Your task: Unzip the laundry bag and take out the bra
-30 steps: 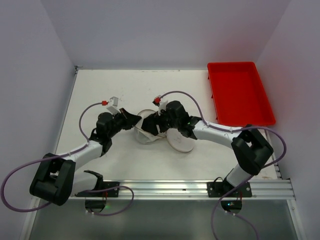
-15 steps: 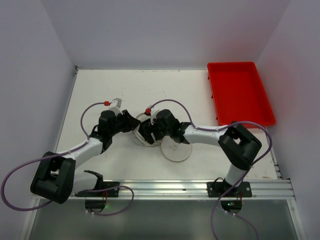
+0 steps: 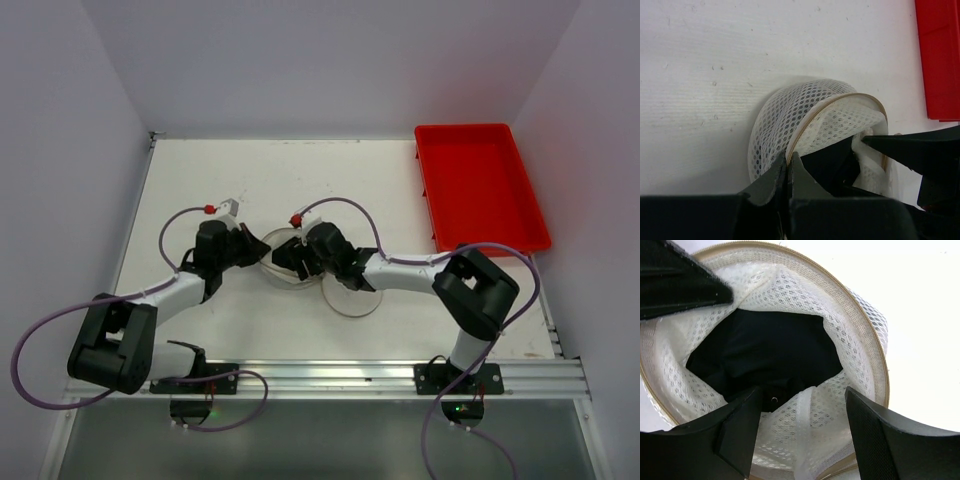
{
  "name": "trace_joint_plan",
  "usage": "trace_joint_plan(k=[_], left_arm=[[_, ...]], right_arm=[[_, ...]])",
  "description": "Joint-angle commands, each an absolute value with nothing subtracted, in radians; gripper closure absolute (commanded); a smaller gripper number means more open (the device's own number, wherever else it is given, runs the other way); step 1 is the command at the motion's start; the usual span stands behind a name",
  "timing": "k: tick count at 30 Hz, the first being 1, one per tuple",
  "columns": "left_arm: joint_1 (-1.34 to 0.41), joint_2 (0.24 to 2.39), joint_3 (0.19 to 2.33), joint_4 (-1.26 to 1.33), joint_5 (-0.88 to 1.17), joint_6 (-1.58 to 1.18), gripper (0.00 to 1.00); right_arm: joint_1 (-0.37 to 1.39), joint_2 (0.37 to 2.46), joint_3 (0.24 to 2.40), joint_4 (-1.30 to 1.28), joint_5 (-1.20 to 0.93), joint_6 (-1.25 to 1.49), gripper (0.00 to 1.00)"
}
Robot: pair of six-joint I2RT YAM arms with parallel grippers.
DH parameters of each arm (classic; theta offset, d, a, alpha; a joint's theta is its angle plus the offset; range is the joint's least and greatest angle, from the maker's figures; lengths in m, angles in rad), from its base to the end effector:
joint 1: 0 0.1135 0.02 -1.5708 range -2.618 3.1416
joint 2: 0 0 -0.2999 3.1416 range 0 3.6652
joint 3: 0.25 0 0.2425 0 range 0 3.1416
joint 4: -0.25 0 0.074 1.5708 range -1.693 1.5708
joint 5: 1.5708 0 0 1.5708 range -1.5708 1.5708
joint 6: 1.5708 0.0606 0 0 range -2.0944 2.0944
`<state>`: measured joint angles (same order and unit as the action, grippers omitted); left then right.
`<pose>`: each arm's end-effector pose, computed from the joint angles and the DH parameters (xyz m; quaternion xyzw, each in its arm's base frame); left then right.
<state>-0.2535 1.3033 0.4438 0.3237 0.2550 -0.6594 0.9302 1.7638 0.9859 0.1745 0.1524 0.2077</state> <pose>0.2417 -0.0784 0.1962 -0.1121 0.8570 -0.3155 0.3917 0.2448 0.3130 0.2097 -0.2789 0.8383 0.1930 0.4270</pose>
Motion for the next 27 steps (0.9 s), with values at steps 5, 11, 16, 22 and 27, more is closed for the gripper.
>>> trace_joint_plan(k=[5,11,16,22,27], left_arm=[[-0.242,1.285,0.428,0.405,0.294,-0.646,1.0],[-0.242,1.282,0.422,0.413,0.291,-0.649,1.0],[-0.241,1.256,0.42,0.397,0.264,-0.647,1.0],[-0.238,1.25,0.416,0.393,0.258,-0.649,1.0],[-0.236,1.244,0.413,0.394,0.262,-0.649,0.99]], right_arm=[[0.928,1.821,1.095,0.183,0.222,0.207,0.32],[0.928,1.89,1.131,0.163,0.176,0.241,0.33],[0.93,1.916,1.15,0.095,0.233,0.258,0.34],[0.928,1.934,1.169,0.078,0.218,0.232,0.65],[0.928,1.91,1.225,0.055,0.187,0.19,0.94]])
